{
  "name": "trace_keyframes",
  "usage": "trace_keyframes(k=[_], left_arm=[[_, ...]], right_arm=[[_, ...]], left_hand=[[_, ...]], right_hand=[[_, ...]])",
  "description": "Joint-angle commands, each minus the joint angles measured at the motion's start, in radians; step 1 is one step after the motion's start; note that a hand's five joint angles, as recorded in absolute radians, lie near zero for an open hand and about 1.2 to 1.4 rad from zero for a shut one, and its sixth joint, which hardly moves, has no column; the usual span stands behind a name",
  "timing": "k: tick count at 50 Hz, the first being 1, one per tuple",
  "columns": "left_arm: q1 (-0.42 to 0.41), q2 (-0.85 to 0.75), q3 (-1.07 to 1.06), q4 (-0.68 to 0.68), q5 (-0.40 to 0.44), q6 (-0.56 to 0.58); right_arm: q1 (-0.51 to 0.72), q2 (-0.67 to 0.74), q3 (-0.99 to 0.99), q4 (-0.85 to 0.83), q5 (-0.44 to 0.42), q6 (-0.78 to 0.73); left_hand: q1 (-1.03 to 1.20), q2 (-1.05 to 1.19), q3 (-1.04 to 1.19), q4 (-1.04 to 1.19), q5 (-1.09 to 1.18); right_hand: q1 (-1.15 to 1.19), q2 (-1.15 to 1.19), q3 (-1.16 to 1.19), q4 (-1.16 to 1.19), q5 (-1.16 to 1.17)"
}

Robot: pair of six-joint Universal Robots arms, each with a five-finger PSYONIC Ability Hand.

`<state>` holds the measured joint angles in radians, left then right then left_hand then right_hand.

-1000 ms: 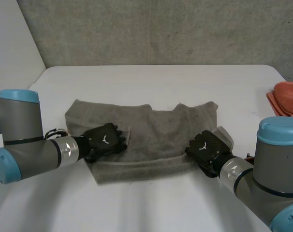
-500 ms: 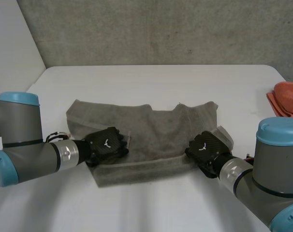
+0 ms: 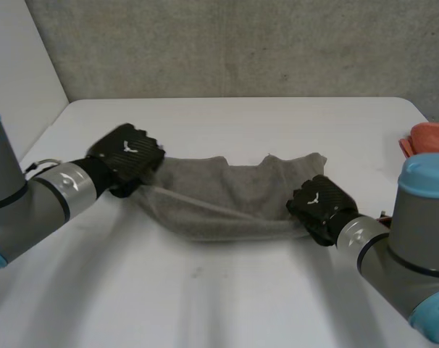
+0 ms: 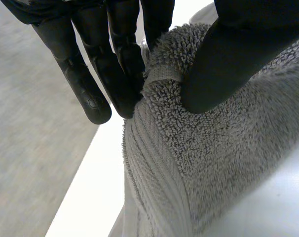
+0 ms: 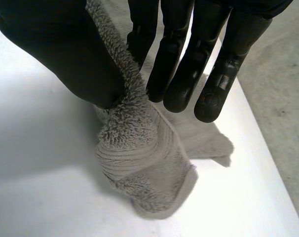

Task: Fold the laundry.

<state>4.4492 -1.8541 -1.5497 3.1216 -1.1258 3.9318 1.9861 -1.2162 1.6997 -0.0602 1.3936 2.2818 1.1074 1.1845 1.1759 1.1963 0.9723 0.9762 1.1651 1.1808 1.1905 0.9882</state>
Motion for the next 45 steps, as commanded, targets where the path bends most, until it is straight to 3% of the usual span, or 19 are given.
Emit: trace_keyframes(k=[1, 5, 12, 17, 23, 27, 31, 35, 36, 40, 45], left_arm=[[-0.074, 0.104, -0.116, 0.029, -0.410, -0.060], [-0.129, 0.179, -0.128, 0.032, -0.564, -0.129], [-0.162, 0.239, -0.196, 0.032, -0.571, -0.281], [-0.189, 0.121, -0.196, 0.058, -0.572, -0.374], [-0.188, -0.097, -0.038, 0.121, -0.583, -0.365], [-0.168, -0.191, 0.127, 0.172, -0.581, -0.350], [-0.122, -0.211, 0.270, 0.302, -0.578, -0.290], [-0.110, -0.189, 0.323, 0.592, -0.574, -0.227], [-0.108, -0.171, 0.318, 0.723, -0.574, -0.223], [-0.113, -0.110, 0.309, 0.932, -0.583, -0.224], [-0.133, -0.086, 0.261, 0.865, -0.583, -0.226]], right_arm=[[-0.024, -0.137, -0.106, 0.210, 0.076, -0.004], [-0.027, -0.204, -0.201, 0.354, 0.084, -0.007], [-0.041, -0.224, -0.261, 0.525, 0.068, -0.013], [-0.047, -0.064, -0.293, 0.543, 0.070, -0.028], [-0.041, 0.133, -0.466, 0.525, 0.088, -0.025], [-0.036, 0.242, -0.657, 0.386, 0.102, 0.027], [-0.035, 0.256, -0.791, 0.184, 0.117, 0.097], [-0.036, 0.235, -0.841, -0.087, 0.113, 0.145], [-0.036, 0.228, -0.838, -0.140, 0.111, 0.151], [-0.033, 0.198, -0.819, -0.354, 0.101, 0.160], [-0.030, 0.187, -0.767, -0.369, 0.059, 0.160]], left_hand=[[0.289, 0.212, 0.220, 0.200, 0.249], [0.289, 0.212, 0.220, 0.200, 0.249], [0.289, 0.212, 0.220, 0.200, 0.249], [0.289, 0.212, 0.220, 0.200, 0.249], [0.289, 0.212, 0.220, 0.200, 0.249], [0.289, 0.212, 0.220, 0.200, 0.249], [0.289, 0.212, 0.220, 0.200, 0.249], [0.289, 0.212, 0.220, 0.200, 0.249], [0.289, 0.212, 0.220, 0.200, 0.249], [0.289, 0.212, 0.220, 0.200, 0.249], [0.289, 0.212, 0.220, 0.200, 0.249]], right_hand=[[0.420, 0.231, 0.215, 0.206, 0.233], [0.420, 0.231, 0.215, 0.206, 0.233], [0.420, 0.231, 0.215, 0.206, 0.233], [0.420, 0.231, 0.215, 0.206, 0.233], [0.420, 0.231, 0.215, 0.206, 0.233], [0.420, 0.231, 0.215, 0.206, 0.233], [0.420, 0.231, 0.215, 0.206, 0.233], [0.420, 0.231, 0.215, 0.206, 0.233], [0.420, 0.231, 0.215, 0.206, 0.233], [0.420, 0.231, 0.215, 0.206, 0.233], [0.420, 0.231, 0.215, 0.206, 0.233]])
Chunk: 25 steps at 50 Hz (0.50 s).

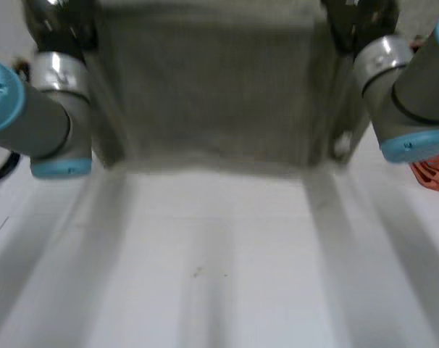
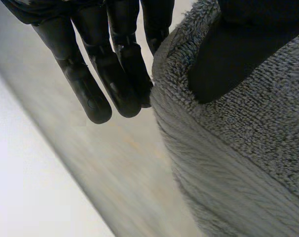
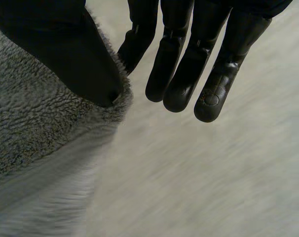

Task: Fold the laundry.

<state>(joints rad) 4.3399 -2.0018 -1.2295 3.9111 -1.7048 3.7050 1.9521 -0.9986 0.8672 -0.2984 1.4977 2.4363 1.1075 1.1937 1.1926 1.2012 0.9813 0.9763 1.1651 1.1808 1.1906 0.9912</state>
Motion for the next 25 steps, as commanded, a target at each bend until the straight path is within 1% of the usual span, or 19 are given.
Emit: trace_keyframes(k=[1, 5, 7, 9, 10, 12, 13, 15, 17, 18, 21, 24, 25], left_arm=[[-0.028, 0.063, -0.071, 0.062, -0.004, 0.001], [-0.033, 0.069, -0.172, -0.008, -0.010, 0.000], [-0.036, 0.072, -0.243, -0.056, -0.027, 0.000], [-0.037, 0.074, -0.297, -0.088, -0.044, 0.000], [-0.037, 0.074, -0.350, -0.119, -0.059, -0.002], [-0.039, 0.071, -0.399, -0.150, -0.072, -0.002], [-0.040, 0.069, -0.422, -0.163, -0.073, -0.002], [-0.048, 0.057, -0.482, -0.209, -0.073, -0.002], [-0.062, 0.054, -0.514, -0.245, -0.075, -0.004], [-0.077, 0.049, -0.537, -0.283, -0.075, -0.008], [-0.095, 0.046, -0.558, -0.338, -0.075, -0.014], [-0.106, 0.063, -0.574, -0.398, -0.075, -0.033], [-0.108, 0.067, -0.579, -0.410, -0.076, -0.040]], right_arm=[[0.004, -0.032, 0.082, -0.130, -0.053, 0.007], [-0.005, -0.063, 0.186, -0.117, -0.070, 0.000], [-0.007, -0.090, 0.258, -0.058, -0.083, -0.010], [-0.009, -0.104, 0.306, 0.011, -0.094, -0.020], [-0.012, -0.112, 0.353, 0.087, -0.105, -0.039], [-0.015, -0.114, 0.404, 0.165, -0.114, -0.063], [-0.015, -0.117, 0.467, 0.233, -0.126, -0.092], [-0.016, -0.120, 0.533, 0.297, -0.132, -0.132], [-0.015, -0.115, 0.613, 0.381, -0.116, -0.205], [-0.015, -0.112, 0.636, 0.404, -0.110, -0.230], [-0.015, -0.117, 0.711, 0.465, -0.105, -0.264], [-0.012, -0.120, 0.743, 0.459, -0.106, -0.244], [-0.013, -0.130, 0.757, 0.446, -0.106, -0.220]], left_hand=[[0.289, 0.203, 0.204, 0.195, 0.240], [0.289, 0.203, 0.204, 0.195, 0.240], [0.289, 0.203, 0.204, 0.195, 0.240], [0.289, 0.203, 0.204, 0.195, 0.240], [0.289, 0.203, 0.204, 0.195, 0.240], [0.289, 0.203, 0.204, 0.195, 0.240], [0.289, 0.203, 0.204, 0.195, 0.240], [0.289, 0.203, 0.204, 0.195, 0.240], [0.289, 0.203, 0.204, 0.195, 0.240], [0.289, 0.203, 0.204, 0.195, 0.240], [0.289, 0.203, 0.204, 0.195, 0.240], [0.289, 0.203, 0.204, 0.195, 0.240], [0.289, 0.203, 0.204, 0.195, 0.240]], right_hand=[[0.420, 0.231, 0.215, 0.206, 0.231], [0.420, 0.231, 0.215, 0.206, 0.231], [0.420, 0.231, 0.215, 0.206, 0.231], [0.420, 0.231, 0.215, 0.206, 0.231], [0.420, 0.231, 0.215, 0.206, 0.231], [0.420, 0.231, 0.215, 0.206, 0.231], [0.420, 0.231, 0.215, 0.206, 0.231], [0.420, 0.231, 0.215, 0.206, 0.231], [0.420, 0.231, 0.215, 0.206, 0.231], [0.420, 0.231, 0.215, 0.206, 0.231], [0.420, 0.231, 0.215, 0.206, 0.231], [0.420, 0.231, 0.215, 0.206, 0.231], [0.279, 0.090, 0.074, 0.064, 0.089]])
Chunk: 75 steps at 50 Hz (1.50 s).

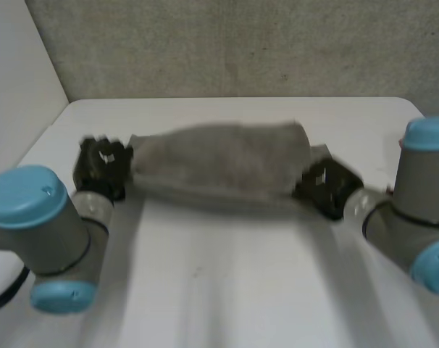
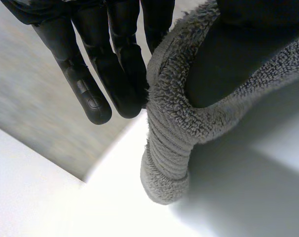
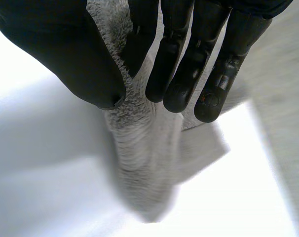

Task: Fold the laundry.

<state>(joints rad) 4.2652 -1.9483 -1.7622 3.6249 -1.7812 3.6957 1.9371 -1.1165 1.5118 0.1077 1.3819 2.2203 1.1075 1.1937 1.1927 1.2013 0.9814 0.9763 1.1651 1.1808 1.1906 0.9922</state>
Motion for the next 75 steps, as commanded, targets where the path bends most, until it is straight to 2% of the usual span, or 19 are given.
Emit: trace_keyframes(k=[1, 4, 6, 11, 15, 19, 25, 31, 43, 46, 48, 49, 52, 53, 54, 63, 71, 75], left_arm=[[-0.036, 0.031, -0.051, -0.149, 0.003, -0.045], [-0.044, 0.051, -0.056, -0.179, 0.003, -0.062], [-0.051, 0.063, -0.063, -0.203, 0.005, -0.074], [-0.053, 0.071, -0.079, -0.221, 0.003, -0.075], [-0.053, 0.071, -0.086, -0.221, 0.002, -0.075], [-0.053, 0.071, -0.086, -0.221, 0.000, -0.075], [-0.051, 0.072, -0.086, -0.221, 0.000, -0.075], [-0.051, 0.075, -0.086, -0.221, 0.000, -0.074], [-0.050, 0.078, -0.088, -0.221, 0.002, -0.074], [-0.047, 0.078, -0.088, -0.221, 0.002, -0.074], [-0.047, 0.080, -0.088, -0.219, 0.002, -0.074], [-0.045, 0.080, -0.086, -0.221, 0.000, -0.074], [-0.044, 0.080, -0.086, -0.219, 0.000, -0.074], [-0.042, 0.081, -0.085, -0.221, 0.000, -0.074], [-0.042, 0.081, -0.085, -0.219, 0.000, -0.074], [-0.033, 0.120, -0.077, -0.223, 0.000, -0.074], [-0.013, 0.187, -0.069, -0.227, 0.002, -0.075], [-0.013, 0.187, -0.074, -0.227, 0.002, -0.075]], right_arm=[[0.002, -0.025, 0.117, 0.034, 0.011, 0.010], [0.000, -0.116, 0.126, 0.021, 0.009, 0.054], [-0.001, -0.158, 0.126, 0.018, 0.005, 0.073], [-0.003, -0.207, 0.079, 0.012, -0.017, 0.116], [0.002, -0.203, -0.024, 0.056, 0.000, 0.108], [0.000, -0.120, -0.128, 0.165, -0.012, 0.090], [0.013, 0.078, -0.313, 0.328, -0.011, -0.011], [-0.001, 0.196, -0.400, 0.331, 0.002, -0.103], [-0.036, 0.340, -0.502, 0.330, 0.012, -0.113], [-0.052, 0.359, -0.513, 0.326, 0.012, -0.113], [-0.059, 0.362, -0.516, 0.319, 0.012, -0.113], [-0.066, 0.363, -0.516, 0.307, 0.012, -0.111], [-0.075, 0.363, -0.512, 0.291, 0.014, -0.111], [-0.081, 0.360, -0.510, 0.290, 0.016, -0.108], [-0.085, 0.357, -0.509, 0.290, 0.016, -0.105], [-0.121, 0.262, -0.466, 0.296, 0.019, -0.045], [-0.156, 0.029, -0.288, 0.308, -0.004, 0.039], [-0.162, -0.006, -0.194, 0.380, -0.018, 0.033]], left_hand=[[0.289, 0.203, 0.204, 0.195, 0.240], [0.289, 0.203, 0.204, 0.195, 0.240], [0.289, 0.203, 0.204, 0.195, 0.240], [0.289, 0.203, 0.204, 0.195, 0.240], [0.289, 0.203, 0.204, 0.195, 0.240], [0.289, 0.203, 0.204, 0.195, 0.240], [0.289, 0.203, 0.204, 0.195, 0.240], [0.289, 0.203, 0.204, 0.195, 0.240], [0.289, 0.203, 0.204, 0.195, 0.240], [0.289, 0.203, 0.204, 0.195, 0.240], [0.289, 0.203, 0.204, 0.195, 0.240], [0.289, 0.203, 0.204, 0.195, 0.240], [0.289, 0.203, 0.204, 0.195, 0.240], [0.289, 0.203, 0.204, 0.195, 0.240], [0.289, 0.203, 0.204, 0.195, 0.240], [0.289, 0.203, 0.204, 0.195, 0.240], [0.289, 0.203, 0.204, 0.195, 0.240], [0.289, 0.203, 0.204, 0.195, 0.240]], right_hand=[[0.112, -0.077, -0.093, -0.103, -0.079], [-0.244, -0.433, -0.449, -0.459, -0.435], [-0.345, -0.534, -0.549, -0.559, -0.535], [-0.454, -0.643, -0.658, -0.668, -0.644], [-0.586, -0.774, -0.790, -0.800, -0.776], [-0.697, -0.886, -0.902, -0.912, -0.888], [-0.686, -0.875, -0.890, -0.900, -0.876], [-0.633, -0.822, -0.837, -0.847, -0.823], [-0.639, -0.828, -0.843, -0.853, -0.829], [-0.557, -0.746, -0.762, -0.771, -0.748], [-0.396, -0.585, -0.601, -0.610, -0.587], [-0.229, -0.418, -0.434, -0.444, -0.420], [0.047, -0.142, -0.157, -0.167, -0.143], [0.310, 0.121, 0.105, 0.095, 0.119], [0.419, 0.230, 0.214, 0.205, 0.228], [0.420, 0.231, 0.215, 0.206, 0.229], [0.420, 0.231, 0.215, 0.206, 0.229], [0.420, 0.231, 0.215, 0.206, 0.229]])
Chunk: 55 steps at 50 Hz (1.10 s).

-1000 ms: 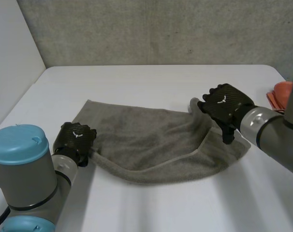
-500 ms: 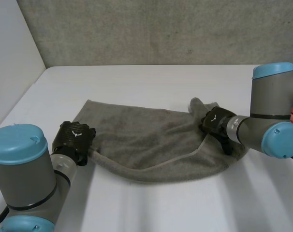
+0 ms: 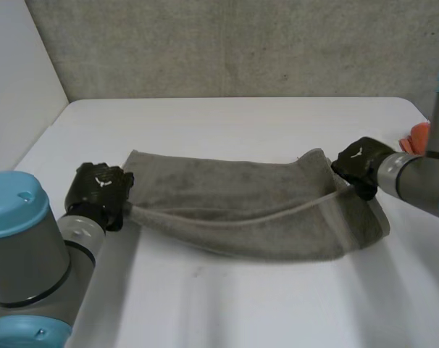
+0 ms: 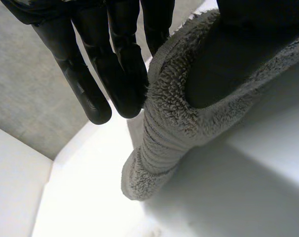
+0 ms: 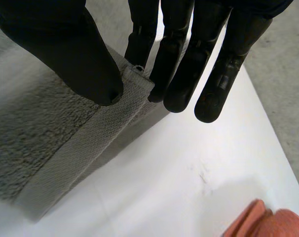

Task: Fold the laundry.

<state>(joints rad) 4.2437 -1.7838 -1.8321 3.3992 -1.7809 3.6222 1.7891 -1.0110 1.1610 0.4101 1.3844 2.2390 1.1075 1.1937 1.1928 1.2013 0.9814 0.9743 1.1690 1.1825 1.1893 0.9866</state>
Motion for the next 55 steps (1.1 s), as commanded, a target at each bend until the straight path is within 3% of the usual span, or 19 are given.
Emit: trace_keyframes(k=[1, 5, 10, 15, 19, 27, 43, 55], left_arm=[[0.008, 0.023, -0.007, -0.001, 0.001, -0.002], [0.005, 0.018, -0.019, -0.003, 0.003, -0.004], [0.002, 0.017, -0.029, -0.003, 0.005, -0.004], [0.001, 0.017, -0.029, -0.003, 0.005, -0.004], [-0.005, 0.017, -0.029, -0.001, 0.005, -0.004], [-0.018, 0.017, -0.029, -0.003, 0.005, -0.004], [-0.019, 0.017, -0.032, -0.005, 0.006, -0.004], [-0.024, 0.017, -0.041, -0.014, 0.008, -0.004]], right_arm=[[-0.016, -0.112, 0.175, 0.093, -0.022, 0.011], [-0.057, -0.112, 0.285, 0.154, -0.024, -0.010], [-0.122, -0.116, 0.371, 0.104, -0.042, -0.035], [-0.139, -0.211, 0.448, -0.097, -0.068, 0.083], [-0.143, -0.282, 0.505, -0.151, -0.102, 0.181], [-0.154, -0.294, 0.585, -0.151, -0.171, 0.275], [-0.154, -0.294, 0.534, -0.169, -0.171, 0.366], [-0.142, -0.201, 0.491, -0.249, -0.140, 0.415]], left_hand=[[0.289, 0.203, 0.203, 0.195, 0.240], [0.289, 0.203, 0.203, 0.195, 0.240], [0.289, 0.203, 0.203, 0.195, 0.240], [0.289, 0.203, 0.203, 0.195, 0.240], [0.289, 0.203, 0.203, 0.195, 0.240], [0.289, 0.203, 0.203, 0.195, 0.240], [0.289, 0.203, 0.203, 0.195, 0.240], [0.289, 0.203, 0.203, 0.195, 0.240]], right_hand=[[0.422, 0.227, 0.214, 0.207, 0.235], [0.422, 0.227, 0.214, 0.207, 0.235], [0.422, 0.227, 0.214, 0.207, 0.235], [-0.198, -0.392, -0.406, -0.413, -0.385], [-0.542, -0.737, -0.750, -0.757, -0.729], [-0.566, -0.761, -0.775, -0.781, -0.753], [-0.502, -0.697, -0.710, -0.717, -0.689], [-0.511, -0.705, -0.719, -0.726, -0.697]])
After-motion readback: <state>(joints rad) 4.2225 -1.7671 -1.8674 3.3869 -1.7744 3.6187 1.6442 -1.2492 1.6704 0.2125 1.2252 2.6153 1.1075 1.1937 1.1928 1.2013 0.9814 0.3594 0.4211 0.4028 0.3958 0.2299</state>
